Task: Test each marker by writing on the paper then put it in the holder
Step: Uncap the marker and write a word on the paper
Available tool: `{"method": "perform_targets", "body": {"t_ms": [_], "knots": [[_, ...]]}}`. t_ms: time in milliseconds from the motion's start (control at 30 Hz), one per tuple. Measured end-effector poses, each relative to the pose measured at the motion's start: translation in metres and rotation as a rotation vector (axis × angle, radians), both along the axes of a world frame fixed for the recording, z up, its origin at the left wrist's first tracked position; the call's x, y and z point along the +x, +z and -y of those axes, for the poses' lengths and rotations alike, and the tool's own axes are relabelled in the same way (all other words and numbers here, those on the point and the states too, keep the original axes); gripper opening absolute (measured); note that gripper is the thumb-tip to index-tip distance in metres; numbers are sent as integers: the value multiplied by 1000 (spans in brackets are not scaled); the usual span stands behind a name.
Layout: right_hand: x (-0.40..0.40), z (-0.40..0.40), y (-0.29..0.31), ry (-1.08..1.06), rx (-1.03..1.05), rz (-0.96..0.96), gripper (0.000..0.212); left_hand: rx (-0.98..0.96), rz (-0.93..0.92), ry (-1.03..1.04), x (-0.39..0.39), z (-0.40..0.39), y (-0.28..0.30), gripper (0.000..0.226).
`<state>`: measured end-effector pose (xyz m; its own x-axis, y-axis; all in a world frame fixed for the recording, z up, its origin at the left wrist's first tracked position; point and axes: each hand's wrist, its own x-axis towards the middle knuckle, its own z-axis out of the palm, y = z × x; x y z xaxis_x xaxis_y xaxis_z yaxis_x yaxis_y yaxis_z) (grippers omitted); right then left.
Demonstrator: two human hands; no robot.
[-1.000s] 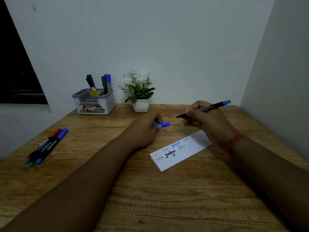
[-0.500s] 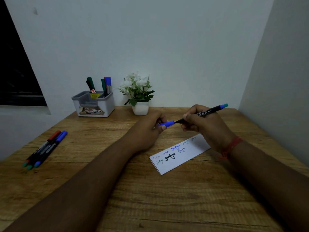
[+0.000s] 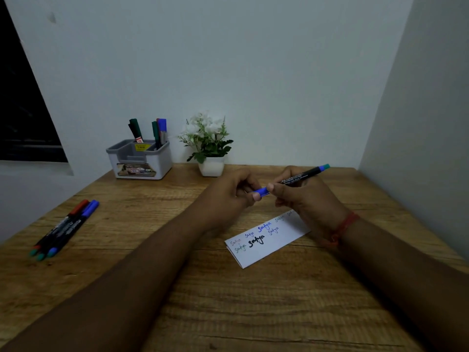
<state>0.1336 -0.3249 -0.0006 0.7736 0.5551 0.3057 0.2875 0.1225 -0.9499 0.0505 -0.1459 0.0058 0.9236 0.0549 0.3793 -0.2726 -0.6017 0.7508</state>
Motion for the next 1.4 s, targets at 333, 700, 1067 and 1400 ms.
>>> {"method": "perform_targets", "body": {"t_ms": [333, 700, 1067, 1400], "knots": [[-7, -11, -3, 9, 145, -124, 16, -40, 20, 34, -1, 4, 7, 16], [2, -24, 3, -118, 66, -172, 21, 527, -1, 204, 9, -21, 3, 52], [-8, -106, 13, 30, -203, -63, 19, 1003, -342, 508, -21, -137, 18, 84], [-19, -231, 37, -228, -346, 431, 9, 786, -424, 743, -74, -237, -10, 85]]}}
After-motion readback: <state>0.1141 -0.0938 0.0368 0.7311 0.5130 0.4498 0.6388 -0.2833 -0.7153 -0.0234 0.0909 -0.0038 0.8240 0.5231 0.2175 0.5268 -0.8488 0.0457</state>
